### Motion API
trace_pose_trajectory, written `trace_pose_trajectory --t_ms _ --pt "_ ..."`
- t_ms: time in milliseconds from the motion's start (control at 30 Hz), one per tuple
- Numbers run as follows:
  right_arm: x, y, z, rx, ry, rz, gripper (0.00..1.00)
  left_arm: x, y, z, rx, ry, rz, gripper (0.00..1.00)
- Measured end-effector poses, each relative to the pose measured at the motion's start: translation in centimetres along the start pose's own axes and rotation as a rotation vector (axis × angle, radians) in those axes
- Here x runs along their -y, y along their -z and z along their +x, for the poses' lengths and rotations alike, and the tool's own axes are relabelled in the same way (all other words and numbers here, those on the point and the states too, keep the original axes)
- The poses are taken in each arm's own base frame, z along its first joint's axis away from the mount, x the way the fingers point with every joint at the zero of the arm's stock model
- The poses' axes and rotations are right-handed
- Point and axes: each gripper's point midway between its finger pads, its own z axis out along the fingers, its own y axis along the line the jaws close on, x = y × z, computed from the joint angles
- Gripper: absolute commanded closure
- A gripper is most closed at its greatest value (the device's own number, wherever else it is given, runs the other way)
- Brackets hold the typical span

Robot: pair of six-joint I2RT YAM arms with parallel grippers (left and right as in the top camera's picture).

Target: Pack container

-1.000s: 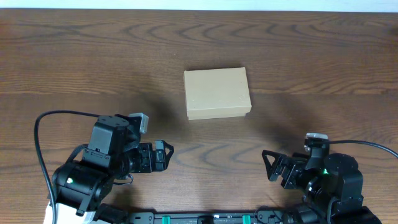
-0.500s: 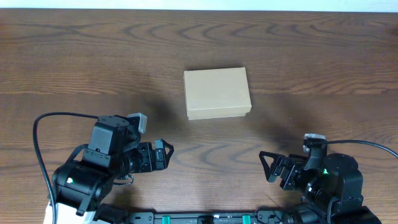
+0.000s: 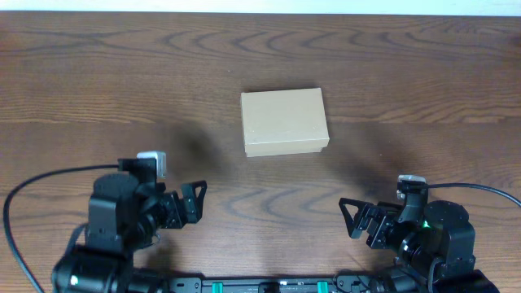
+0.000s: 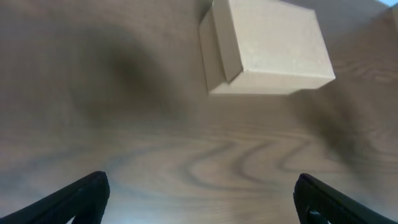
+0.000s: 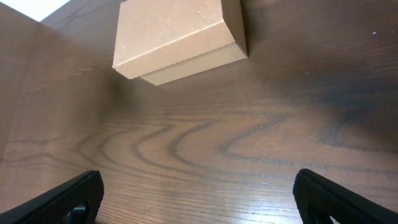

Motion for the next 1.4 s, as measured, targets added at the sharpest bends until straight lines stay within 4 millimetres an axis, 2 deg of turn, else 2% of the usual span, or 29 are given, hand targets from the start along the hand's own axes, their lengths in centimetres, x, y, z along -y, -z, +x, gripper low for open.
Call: trace_pose_trajectory --t_ms 133,267,467,667,833,1400 --pt "0.0 0.0 0.0 -0.002 -0.001 0.001 0.01 -0.9 -0.4 1.1 0.092 -0.113 0.006 0.05" --pt "0.0 0.0 0.1 -0.003 -0.001 0.001 0.01 -2.0 -1.9 2.8 0.153 -0.187 0.012 0.04" --pt "0.0 0.0 0.1 -0.004 -0.001 -0.001 0.01 -3.3 -4.3 5.1 0.210 -0.236 0.029 0.05" --pt "0.0 0.0 0.1 -0.004 -0.001 -0.001 0.01 -3.8 -5.5 6.5 0.238 -0.254 0.047 0.05" --pt "0.0 0.0 0.1 -0.004 -0.001 -0.001 0.01 -3.3 -4.8 5.5 0.300 -0.305 0.055 0.05" --pt "0.0 0.0 0.1 -0.004 -0.001 -0.001 0.01 -2.8 -3.9 4.6 0.365 -0.367 0.058 0.05"
